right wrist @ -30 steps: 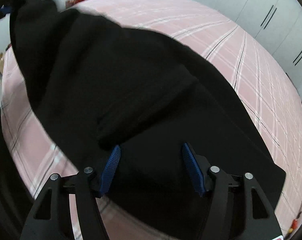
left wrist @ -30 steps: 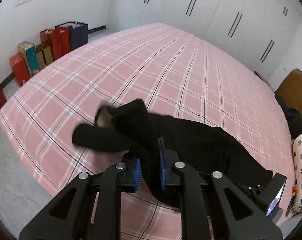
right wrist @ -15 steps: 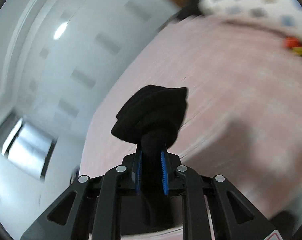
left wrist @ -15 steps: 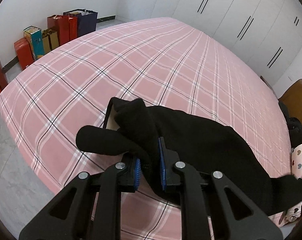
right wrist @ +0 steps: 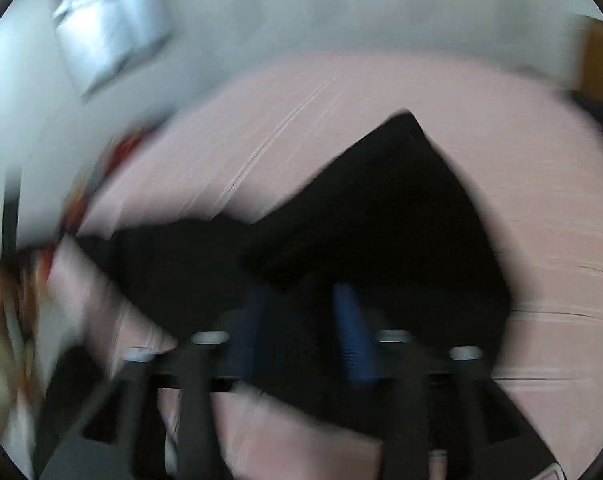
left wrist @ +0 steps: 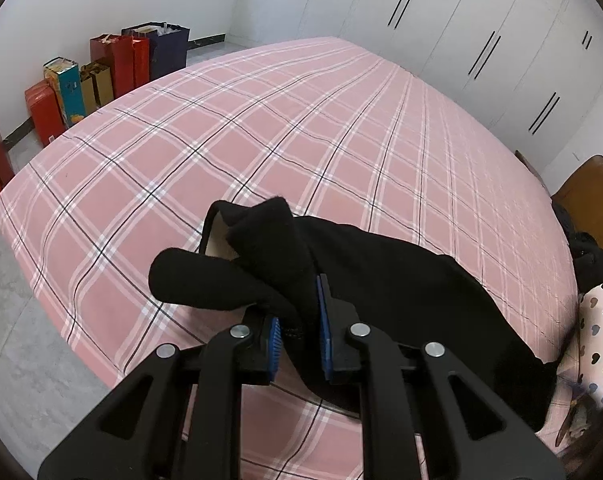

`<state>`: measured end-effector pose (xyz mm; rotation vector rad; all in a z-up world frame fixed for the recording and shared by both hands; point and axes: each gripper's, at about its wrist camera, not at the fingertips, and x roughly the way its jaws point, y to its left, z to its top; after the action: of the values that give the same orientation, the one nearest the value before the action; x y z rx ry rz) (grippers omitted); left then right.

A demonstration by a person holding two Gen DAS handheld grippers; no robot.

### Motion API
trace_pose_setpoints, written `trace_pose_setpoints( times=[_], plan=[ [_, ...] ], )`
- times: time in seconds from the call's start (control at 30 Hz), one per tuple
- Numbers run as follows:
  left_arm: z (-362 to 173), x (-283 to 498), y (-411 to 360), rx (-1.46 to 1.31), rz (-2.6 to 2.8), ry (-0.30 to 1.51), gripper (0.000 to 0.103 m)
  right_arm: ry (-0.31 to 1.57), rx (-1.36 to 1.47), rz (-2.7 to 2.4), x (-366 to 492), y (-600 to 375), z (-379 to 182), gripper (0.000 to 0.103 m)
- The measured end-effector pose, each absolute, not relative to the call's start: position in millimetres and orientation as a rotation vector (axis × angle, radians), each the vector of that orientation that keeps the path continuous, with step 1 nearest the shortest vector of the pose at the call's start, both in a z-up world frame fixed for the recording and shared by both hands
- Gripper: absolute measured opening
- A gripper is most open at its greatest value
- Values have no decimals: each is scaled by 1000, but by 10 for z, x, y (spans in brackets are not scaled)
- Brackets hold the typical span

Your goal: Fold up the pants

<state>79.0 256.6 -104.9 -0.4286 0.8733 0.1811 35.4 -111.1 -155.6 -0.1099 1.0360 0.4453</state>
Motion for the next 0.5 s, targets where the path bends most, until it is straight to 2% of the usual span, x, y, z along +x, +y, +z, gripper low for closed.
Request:
trace_pose_setpoints(
  times=[0.07,0.17,0.27,0.4,0.5],
  plan=[
    [-1030,794,2570,-433,169,875,15,1075,-100,458,234,-979,-1776,49],
    [-1026,806,2583,-408,148,872,16,1042,9,408,112,-1176,-1660,50],
    [-1110,830,2626,-412,149,881,16,1012,3,254,205,-1640,-1485,55],
    [-1209,816,2731,-465,158,880,17,1053,-2,116,296,-2173,-1551,56],
    [-1275,812,2838,-534,158,884,25,1096,159,43,286,-2589,-1739,57]
  ],
)
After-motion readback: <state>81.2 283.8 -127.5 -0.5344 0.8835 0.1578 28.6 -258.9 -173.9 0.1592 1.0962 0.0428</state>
